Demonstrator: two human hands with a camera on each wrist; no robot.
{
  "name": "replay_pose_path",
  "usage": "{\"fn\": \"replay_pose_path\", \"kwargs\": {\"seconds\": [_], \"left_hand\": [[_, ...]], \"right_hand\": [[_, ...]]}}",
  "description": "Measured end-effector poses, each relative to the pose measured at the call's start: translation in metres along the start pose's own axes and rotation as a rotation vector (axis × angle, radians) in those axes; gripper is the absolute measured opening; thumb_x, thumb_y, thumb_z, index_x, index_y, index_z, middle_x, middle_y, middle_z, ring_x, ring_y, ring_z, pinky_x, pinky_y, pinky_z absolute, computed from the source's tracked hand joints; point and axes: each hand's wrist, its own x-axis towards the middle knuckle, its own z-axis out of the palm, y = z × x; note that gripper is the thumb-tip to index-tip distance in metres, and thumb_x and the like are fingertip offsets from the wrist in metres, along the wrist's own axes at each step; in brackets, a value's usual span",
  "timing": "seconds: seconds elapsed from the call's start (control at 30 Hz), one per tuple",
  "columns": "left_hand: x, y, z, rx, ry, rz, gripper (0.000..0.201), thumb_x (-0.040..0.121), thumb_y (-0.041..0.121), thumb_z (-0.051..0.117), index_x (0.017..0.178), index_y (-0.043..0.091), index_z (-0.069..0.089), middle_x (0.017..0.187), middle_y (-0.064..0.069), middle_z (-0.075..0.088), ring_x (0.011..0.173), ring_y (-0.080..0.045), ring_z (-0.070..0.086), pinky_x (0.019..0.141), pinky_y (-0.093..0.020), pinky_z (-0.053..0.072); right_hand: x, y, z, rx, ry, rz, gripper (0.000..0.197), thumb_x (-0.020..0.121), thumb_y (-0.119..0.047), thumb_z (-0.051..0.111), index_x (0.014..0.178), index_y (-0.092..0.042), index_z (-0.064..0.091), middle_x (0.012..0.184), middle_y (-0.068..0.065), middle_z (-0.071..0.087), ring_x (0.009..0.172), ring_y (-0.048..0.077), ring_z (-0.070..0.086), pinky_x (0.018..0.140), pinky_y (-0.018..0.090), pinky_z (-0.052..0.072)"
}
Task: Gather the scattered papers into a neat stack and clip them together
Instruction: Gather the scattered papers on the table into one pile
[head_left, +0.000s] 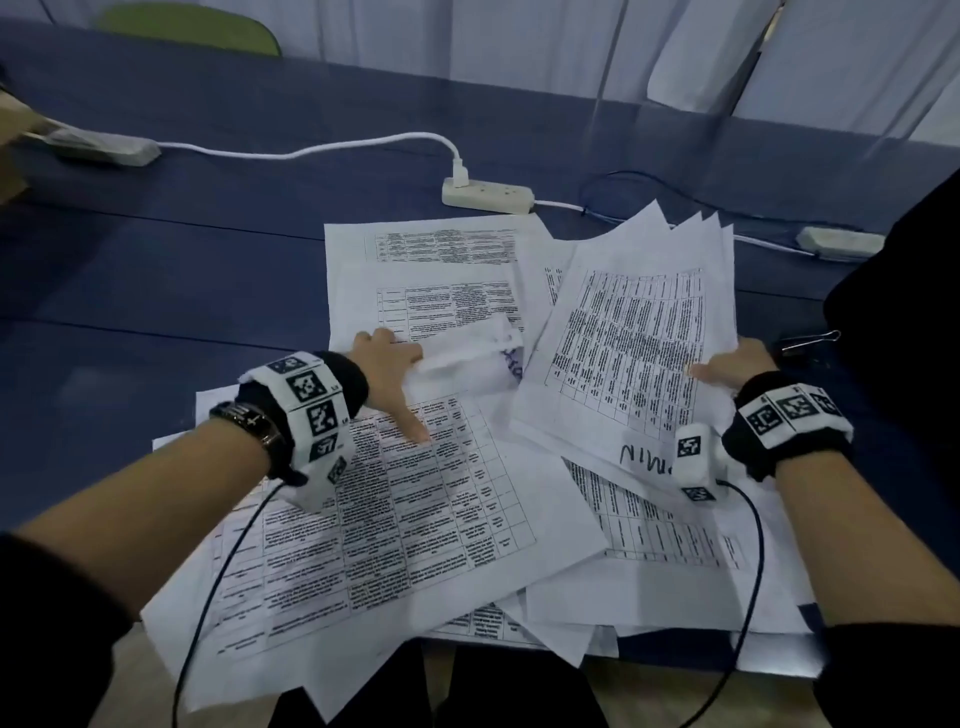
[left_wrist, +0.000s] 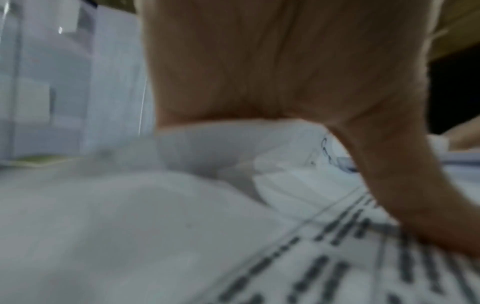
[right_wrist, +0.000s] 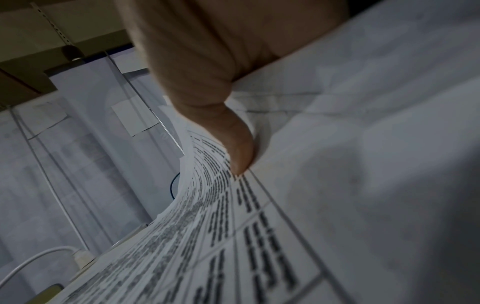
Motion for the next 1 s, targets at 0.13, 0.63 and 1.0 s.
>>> {"fn": "replay_pose_path", "kwargs": {"seconds": [0.13, 0.63, 1.0], "left_hand": [[0.009, -0.003, -0.006, -0.061, 0.049, -0.027, 0.120, 0.051, 0.047, 0.085, 0.144, 0.019, 0.016, 0.139, -0.014, 0.034, 0.129, -0.034, 0.034, 0.102, -0.050, 0.037], [0.046, -0.043, -0.068, -0.100, 0.101, -0.062, 0.087, 0.078, 0.030, 0.072, 0.145, 0.002, 0.024, 0.154, -0.014, 0.026, 0.142, -0.028, 0.026, 0.114, -0.035, 0.023], [0.062, -0.018, -0.052, 0.224, 0.073, 0.096, 0.054, 0.083, 0.031, 0.065, 0.129, 0.006, 0.052, 0.130, -0.010, 0.058, 0.121, -0.025, 0.053, 0.100, -0.034, 0.040]], "right_hand": [[0.001, 0.000, 0.001, -0.023, 0.003, -0.015, 0.054, 0.085, -0.005, 0.061, 0.132, 0.009, 0.039, 0.138, 0.024, 0.046, 0.126, 0.035, 0.046, 0.102, 0.037, 0.039], [-0.009, 0.004, -0.001, -0.040, -0.166, -0.103, 0.051, 0.085, -0.006, 0.061, 0.130, 0.009, 0.044, 0.134, 0.021, 0.051, 0.123, 0.033, 0.050, 0.086, 0.028, 0.039], [0.004, 0.016, -0.004, 0.129, 0.041, -0.125, 0.038, 0.082, 0.000, 0.061, 0.119, 0.006, 0.055, 0.122, 0.023, 0.059, 0.109, 0.032, 0.057, 0.088, 0.032, 0.044]]}}
